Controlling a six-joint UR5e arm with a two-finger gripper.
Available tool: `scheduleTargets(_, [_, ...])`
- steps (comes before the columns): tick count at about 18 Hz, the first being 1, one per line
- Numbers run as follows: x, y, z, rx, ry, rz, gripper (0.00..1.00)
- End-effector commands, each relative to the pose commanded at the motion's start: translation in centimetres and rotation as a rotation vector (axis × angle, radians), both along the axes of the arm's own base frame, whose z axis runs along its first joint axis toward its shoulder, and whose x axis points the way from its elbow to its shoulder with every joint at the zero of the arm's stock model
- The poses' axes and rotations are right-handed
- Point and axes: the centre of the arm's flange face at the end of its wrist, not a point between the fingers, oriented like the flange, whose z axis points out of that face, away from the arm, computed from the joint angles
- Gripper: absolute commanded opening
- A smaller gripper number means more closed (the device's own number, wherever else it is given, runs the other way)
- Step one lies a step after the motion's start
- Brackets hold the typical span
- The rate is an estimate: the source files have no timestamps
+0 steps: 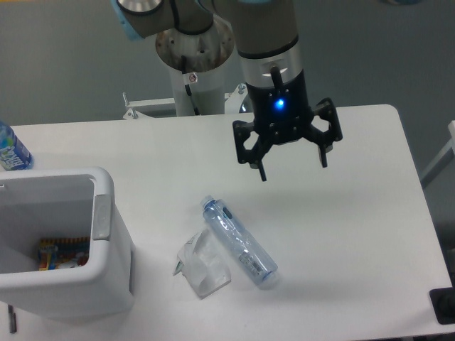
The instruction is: Open the trash can
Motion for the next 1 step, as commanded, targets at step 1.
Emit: scheduleTargets(1, [-0.10, -0.04, -0.08, -0.009, 0.005, 0.000, 1.00])
